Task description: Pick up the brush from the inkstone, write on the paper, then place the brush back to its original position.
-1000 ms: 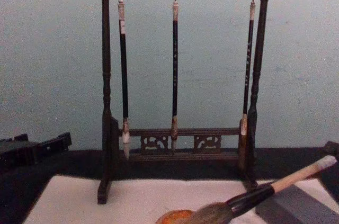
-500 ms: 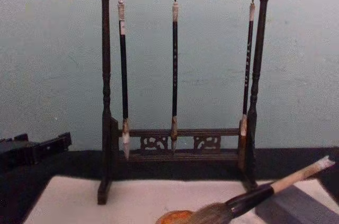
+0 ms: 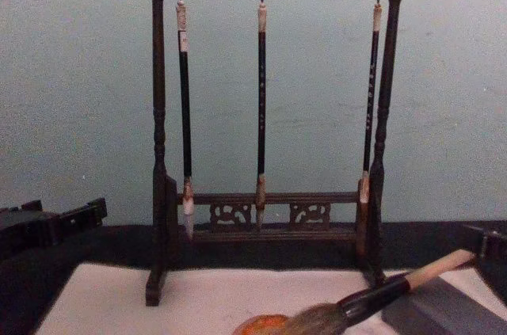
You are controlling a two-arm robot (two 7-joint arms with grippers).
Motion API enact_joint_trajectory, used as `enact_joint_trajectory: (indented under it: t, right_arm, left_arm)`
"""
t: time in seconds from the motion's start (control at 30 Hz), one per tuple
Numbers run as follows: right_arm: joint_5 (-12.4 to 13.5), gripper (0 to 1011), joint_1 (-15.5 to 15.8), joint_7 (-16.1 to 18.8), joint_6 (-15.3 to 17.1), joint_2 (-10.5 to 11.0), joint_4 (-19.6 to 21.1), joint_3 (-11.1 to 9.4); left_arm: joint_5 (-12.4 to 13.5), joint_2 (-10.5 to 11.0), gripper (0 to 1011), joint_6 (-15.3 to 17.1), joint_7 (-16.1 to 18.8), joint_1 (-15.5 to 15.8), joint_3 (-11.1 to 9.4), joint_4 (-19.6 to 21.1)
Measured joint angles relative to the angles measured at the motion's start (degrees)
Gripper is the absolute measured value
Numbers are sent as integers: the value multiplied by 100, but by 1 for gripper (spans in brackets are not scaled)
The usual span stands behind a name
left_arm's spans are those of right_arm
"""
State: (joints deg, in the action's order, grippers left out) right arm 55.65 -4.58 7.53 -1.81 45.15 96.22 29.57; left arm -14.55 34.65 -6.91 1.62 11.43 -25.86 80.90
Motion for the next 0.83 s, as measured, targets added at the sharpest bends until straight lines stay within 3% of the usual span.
enact_joint_trajectory:
  t: [0.23, 0.33, 0.83]
  right_arm:
    - [-654, 1001, -59, -57, -77, -19, 135, 163]
    - [-798, 1001, -92, -26, -45, -19, 170, 217]
    - [-732, 1001, -81, -27, -45, -23, 153, 193]
  left_arm:
    - [0, 0, 1002, 0, 0, 0, 0, 0]
    - [0, 0, 1002, 0, 0, 0, 0, 0]
    - [0, 0, 1002, 0, 0, 0, 0, 0]
